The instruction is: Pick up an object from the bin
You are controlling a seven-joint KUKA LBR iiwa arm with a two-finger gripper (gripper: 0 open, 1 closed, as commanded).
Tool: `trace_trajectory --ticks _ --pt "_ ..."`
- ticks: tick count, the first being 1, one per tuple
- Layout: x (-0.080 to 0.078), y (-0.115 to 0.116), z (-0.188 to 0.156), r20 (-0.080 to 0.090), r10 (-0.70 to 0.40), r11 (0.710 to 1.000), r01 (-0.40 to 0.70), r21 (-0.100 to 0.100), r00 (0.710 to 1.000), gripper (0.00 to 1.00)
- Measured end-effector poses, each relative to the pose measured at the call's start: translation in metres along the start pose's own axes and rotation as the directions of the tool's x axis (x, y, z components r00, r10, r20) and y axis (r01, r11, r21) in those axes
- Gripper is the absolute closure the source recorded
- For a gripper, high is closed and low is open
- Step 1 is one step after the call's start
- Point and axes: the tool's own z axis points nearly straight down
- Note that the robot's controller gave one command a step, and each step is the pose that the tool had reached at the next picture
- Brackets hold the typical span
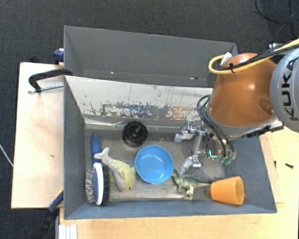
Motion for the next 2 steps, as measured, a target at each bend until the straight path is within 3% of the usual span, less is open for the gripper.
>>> trace_trajectory --ticks 1,2 --pt "-0.060 0.041 0.136 0.010 -0.048 0.999 0.048 0.001 0.999 0.00" --pt "-0.039 0.042 0.117 0.007 -0.406 0.914 0.406 0.002 0.914 0.00"
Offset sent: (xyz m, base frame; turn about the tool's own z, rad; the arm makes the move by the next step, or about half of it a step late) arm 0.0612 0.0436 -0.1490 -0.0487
